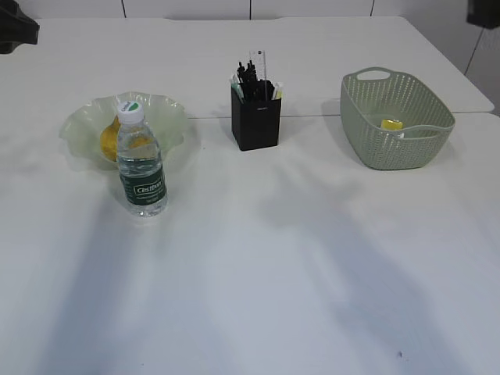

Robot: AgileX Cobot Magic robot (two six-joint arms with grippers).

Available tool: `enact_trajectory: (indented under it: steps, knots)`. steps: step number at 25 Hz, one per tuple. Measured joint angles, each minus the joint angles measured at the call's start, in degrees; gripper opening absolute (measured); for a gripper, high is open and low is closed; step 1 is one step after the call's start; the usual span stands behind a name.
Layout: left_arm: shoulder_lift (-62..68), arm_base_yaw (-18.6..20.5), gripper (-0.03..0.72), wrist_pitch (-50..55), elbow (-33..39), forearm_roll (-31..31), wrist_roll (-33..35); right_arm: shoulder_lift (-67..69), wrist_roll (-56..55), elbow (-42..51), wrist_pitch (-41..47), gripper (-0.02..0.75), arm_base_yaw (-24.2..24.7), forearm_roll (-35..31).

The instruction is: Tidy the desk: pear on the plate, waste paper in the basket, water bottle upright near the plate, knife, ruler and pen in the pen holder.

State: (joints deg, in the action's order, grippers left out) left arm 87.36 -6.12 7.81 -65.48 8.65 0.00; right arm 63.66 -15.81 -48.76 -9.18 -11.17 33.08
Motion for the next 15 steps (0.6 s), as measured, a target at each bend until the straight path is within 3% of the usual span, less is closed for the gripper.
enact_trajectory:
  steps: [15]
  knots:
    - [-1.27, -0.10, 0.324, -1.64, 0.30, 0.48, 0.00, -16.73, -1.42, 15.71, 6.06, 0.244, 0.00, -0.86]
